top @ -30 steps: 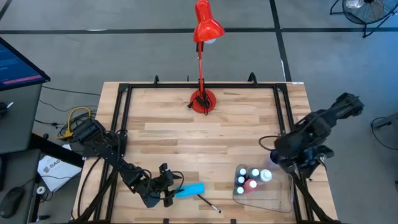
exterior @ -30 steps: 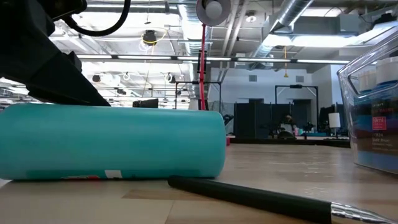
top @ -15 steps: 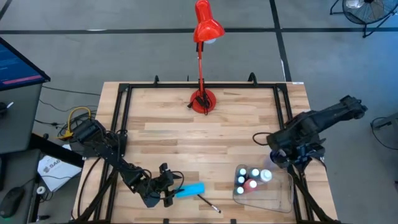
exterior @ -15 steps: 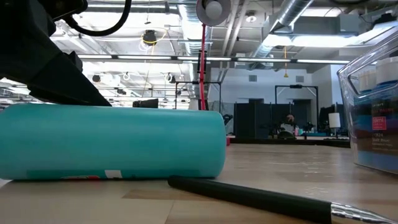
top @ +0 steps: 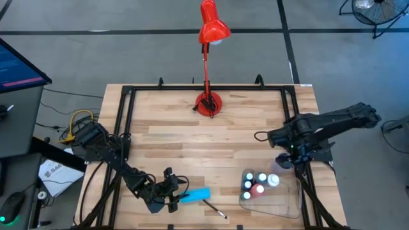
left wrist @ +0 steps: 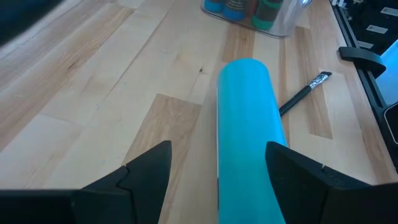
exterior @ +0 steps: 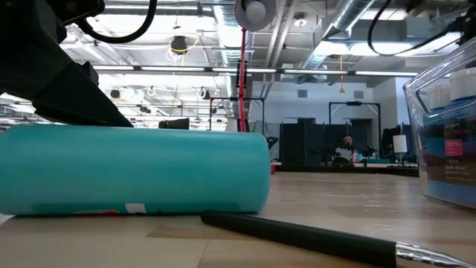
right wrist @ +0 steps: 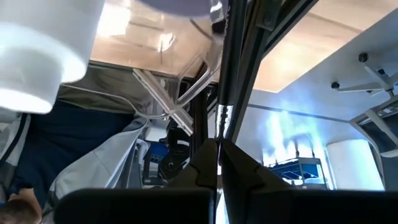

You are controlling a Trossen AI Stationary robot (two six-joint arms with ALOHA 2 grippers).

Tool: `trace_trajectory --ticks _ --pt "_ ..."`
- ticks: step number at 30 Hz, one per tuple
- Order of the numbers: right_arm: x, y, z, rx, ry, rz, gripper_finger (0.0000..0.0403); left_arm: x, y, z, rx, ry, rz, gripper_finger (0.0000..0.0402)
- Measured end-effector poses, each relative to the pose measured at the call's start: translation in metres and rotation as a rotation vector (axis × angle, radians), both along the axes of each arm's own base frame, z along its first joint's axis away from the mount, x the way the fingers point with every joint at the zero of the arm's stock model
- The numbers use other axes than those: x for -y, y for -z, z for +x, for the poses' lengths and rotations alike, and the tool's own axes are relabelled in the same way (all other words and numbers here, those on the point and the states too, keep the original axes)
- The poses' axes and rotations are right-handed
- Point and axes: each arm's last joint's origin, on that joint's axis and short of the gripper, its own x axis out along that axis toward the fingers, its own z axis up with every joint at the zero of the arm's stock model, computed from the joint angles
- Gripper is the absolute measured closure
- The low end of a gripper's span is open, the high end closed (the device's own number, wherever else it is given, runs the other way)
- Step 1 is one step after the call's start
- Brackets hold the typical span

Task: Pick & Place Paint Supplies
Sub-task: Put the black silver paint brush into the purple cup

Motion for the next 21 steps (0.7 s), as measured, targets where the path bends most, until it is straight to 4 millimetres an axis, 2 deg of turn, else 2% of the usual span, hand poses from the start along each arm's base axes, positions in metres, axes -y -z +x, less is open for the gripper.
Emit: trace_trajectory --ticks 8,13,21 --pt "0.012 0.019 -0.001 0.007 0.016 0.021 0.0403 0.0 0.0 0.0 0.0 0.002 0.0 0.0165" --pt "0.019 0.023 0.0 0.038 0.025 0.022 0.0401 0.0 0.0 0.0 0.0 0.002 0.0 0.0165" --pt "0.027 0.025 0.003 0.091 0.042 -0.026 0.035 0.0 0.0 0.0 -0.001 0.002 -0.001 0.0165"
